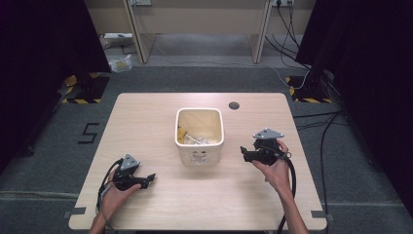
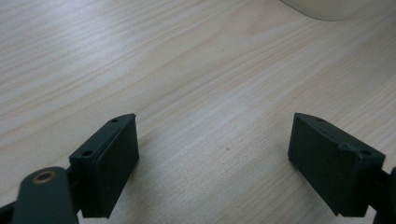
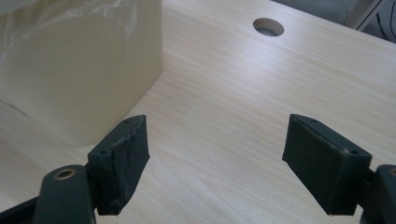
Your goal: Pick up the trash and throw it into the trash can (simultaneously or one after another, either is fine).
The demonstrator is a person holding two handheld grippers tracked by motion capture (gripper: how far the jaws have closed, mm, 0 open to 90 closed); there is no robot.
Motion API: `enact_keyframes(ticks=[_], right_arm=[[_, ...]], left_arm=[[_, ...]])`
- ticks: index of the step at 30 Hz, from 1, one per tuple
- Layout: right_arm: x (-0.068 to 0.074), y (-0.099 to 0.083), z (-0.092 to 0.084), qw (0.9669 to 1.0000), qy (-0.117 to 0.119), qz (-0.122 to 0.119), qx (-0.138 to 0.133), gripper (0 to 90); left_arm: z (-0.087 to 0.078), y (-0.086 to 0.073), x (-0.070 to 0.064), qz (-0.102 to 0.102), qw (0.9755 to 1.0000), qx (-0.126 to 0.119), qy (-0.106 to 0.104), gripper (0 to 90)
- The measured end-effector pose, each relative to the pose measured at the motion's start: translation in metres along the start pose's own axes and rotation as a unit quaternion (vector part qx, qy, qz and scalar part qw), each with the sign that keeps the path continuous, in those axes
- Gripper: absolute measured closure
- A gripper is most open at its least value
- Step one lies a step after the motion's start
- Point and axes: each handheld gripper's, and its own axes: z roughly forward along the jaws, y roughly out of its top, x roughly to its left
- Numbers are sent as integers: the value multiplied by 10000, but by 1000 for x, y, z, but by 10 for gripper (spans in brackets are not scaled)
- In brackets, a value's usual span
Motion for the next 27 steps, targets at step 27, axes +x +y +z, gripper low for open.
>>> enact_keyframes(ticks=[27], right_arm=[[14, -35, 8, 9999, 57, 93, 105, 219]], left_arm=[[0, 0, 0, 1, 10000, 1, 1, 153]])
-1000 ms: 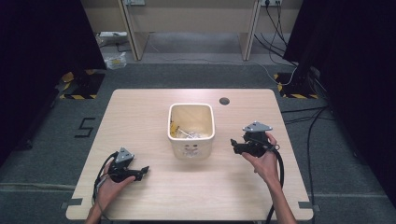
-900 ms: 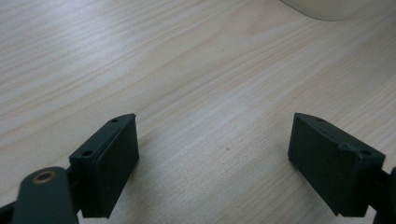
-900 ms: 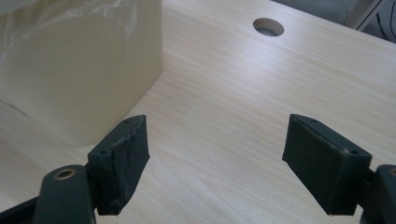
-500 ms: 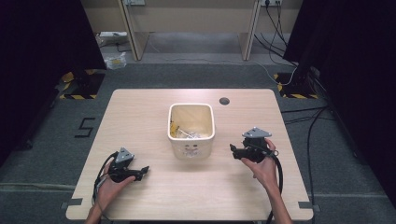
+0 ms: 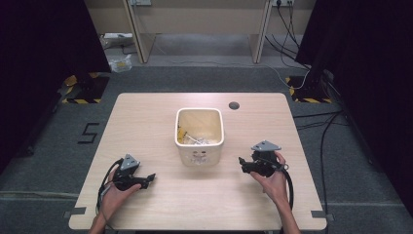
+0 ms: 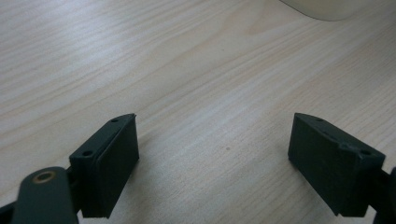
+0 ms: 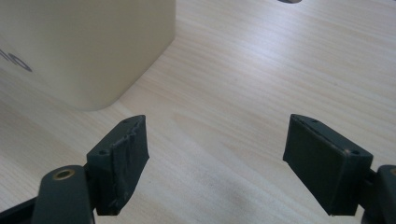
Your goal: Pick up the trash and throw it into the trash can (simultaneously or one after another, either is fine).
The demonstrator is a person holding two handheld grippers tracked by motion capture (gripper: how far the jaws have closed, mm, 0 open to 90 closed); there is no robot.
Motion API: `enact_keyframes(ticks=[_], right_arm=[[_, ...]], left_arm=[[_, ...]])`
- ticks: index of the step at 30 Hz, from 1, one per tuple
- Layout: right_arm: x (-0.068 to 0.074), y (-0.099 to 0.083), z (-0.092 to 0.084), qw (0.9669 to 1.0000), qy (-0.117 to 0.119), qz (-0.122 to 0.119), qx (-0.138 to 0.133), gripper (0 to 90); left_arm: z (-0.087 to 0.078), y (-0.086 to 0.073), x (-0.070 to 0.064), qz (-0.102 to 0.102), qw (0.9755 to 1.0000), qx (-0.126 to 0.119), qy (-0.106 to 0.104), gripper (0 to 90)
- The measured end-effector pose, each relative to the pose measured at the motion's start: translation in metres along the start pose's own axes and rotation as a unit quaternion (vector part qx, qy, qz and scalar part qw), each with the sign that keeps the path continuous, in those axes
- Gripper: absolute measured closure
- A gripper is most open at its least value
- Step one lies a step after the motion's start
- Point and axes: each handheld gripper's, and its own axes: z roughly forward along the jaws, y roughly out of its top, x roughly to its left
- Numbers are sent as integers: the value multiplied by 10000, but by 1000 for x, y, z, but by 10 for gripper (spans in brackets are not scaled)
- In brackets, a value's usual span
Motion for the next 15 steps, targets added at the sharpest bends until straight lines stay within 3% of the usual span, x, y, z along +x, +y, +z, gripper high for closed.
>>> enact_keyframes(ticks=[15], right_arm=[[5, -14, 0, 10000, 51, 62, 39, 216]], left_arm=[[0, 0, 0, 0, 10000, 1, -1, 153]])
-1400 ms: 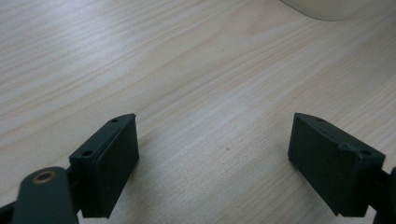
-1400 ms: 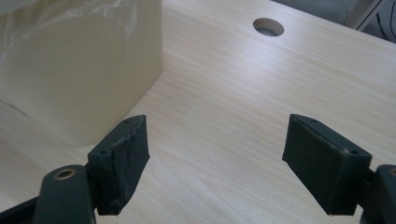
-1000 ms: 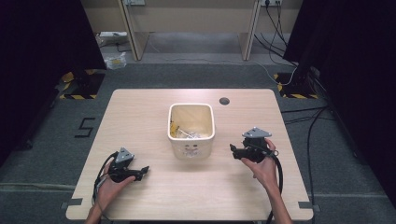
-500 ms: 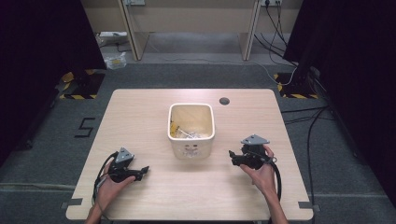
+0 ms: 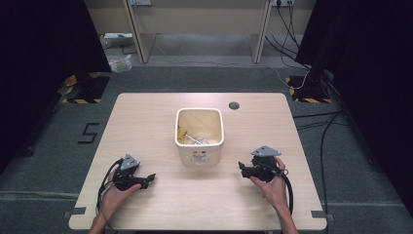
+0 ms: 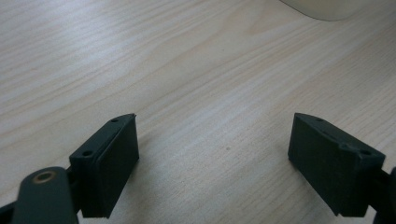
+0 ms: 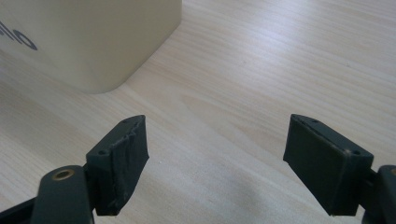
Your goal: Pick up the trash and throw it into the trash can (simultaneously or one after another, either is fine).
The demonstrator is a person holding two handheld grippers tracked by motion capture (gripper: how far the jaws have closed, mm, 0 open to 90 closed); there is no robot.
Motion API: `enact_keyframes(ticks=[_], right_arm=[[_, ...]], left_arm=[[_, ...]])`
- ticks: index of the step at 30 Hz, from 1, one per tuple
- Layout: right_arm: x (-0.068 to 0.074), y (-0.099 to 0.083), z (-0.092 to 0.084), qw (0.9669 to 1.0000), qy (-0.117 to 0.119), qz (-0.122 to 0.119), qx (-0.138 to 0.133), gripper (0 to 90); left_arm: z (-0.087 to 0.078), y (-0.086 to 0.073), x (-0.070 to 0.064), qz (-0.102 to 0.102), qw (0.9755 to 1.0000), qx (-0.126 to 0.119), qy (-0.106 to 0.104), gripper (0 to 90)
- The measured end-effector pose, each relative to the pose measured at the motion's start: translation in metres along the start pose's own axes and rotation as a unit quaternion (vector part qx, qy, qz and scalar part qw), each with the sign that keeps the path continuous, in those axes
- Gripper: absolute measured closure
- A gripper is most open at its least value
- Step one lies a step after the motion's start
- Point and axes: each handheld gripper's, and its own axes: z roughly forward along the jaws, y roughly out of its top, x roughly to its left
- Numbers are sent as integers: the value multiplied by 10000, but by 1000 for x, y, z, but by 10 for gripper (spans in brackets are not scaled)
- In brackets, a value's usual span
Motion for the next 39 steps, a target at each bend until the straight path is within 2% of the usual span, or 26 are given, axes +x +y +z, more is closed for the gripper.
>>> enact_keyframes(ticks=[10, 20, 30, 32, 37, 39], right_arm=[[4, -9, -3, 10000, -65, -37, 41, 209], [11, -18, -4, 10000, -26, -49, 42, 192], [23, -21, -2, 9992, -196, -245, 259, 168], [25, -25, -2, 9995, -147, -182, 216, 169], [26, -34, 1, 9992, -131, -136, 357, 166], [24, -38, 2, 9996, -99, 0, 266, 163]], left_arm=[[0, 0, 0, 0, 10000, -1, 1, 153], [0, 0, 0, 3, 10000, 0, -1, 153], [0, 0, 0, 4, 10000, -16, 3, 154], [0, 0, 0, 4, 10000, -17, 3, 154], [0, 0, 0, 5, 10000, -17, 4, 154], [0, 0, 0, 3, 10000, -19, 7, 154]])
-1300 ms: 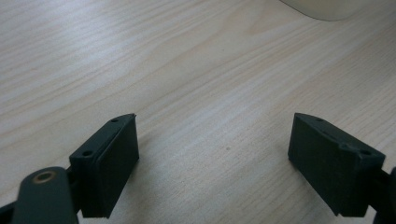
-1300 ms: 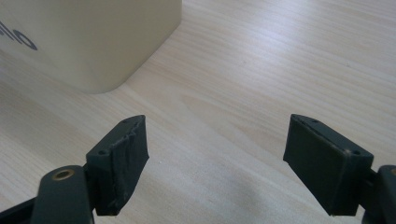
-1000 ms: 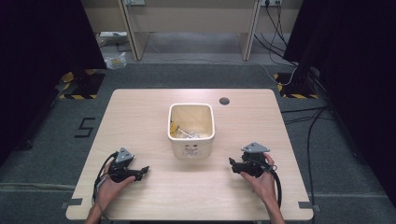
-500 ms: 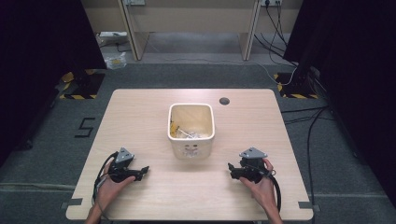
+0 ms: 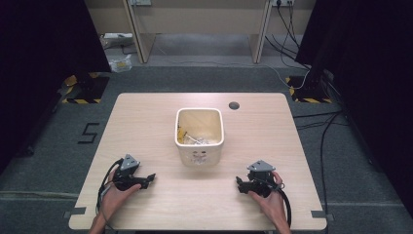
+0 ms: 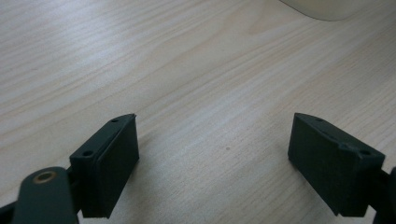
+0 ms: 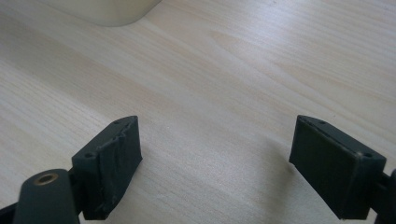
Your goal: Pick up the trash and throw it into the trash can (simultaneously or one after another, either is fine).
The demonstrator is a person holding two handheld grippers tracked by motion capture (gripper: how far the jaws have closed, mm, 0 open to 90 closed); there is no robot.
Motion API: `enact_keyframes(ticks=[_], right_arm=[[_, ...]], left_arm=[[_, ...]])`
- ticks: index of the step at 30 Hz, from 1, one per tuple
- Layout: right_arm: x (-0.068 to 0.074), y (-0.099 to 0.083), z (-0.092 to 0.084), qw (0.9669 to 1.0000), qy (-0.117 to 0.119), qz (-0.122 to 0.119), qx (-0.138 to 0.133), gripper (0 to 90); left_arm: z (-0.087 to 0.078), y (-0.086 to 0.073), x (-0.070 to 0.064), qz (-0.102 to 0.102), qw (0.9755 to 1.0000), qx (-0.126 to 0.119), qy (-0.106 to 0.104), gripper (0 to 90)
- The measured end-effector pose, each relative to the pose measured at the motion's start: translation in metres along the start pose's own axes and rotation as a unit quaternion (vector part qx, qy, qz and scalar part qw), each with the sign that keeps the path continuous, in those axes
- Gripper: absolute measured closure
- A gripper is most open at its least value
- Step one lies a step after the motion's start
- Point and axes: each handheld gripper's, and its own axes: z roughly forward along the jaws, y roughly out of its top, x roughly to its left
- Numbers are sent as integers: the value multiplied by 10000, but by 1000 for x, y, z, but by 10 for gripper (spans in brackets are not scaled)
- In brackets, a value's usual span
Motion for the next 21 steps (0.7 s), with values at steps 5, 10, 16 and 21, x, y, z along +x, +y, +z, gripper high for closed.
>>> enact_keyframes(ticks=[5, 10, 16, 21], right_arm=[[-2, -4, 0, 9996, 95, 248, -23, 147], [-2, -5, 0, 9997, 80, 223, -36, 145], [-1, -5, 0, 9997, 79, 247, -36, 145], [-1, -5, -1, 9997, 76, 250, -33, 144]], left_arm=[[0, 0, 0, -4, 10000, -2, 1, 154], [0, 0, 0, -13, 10000, -3, -2, 154], [0, 0, 0, -15, 10000, -1, -4, 154], [0, 0, 0, -14, 10000, 0, -5, 154]])
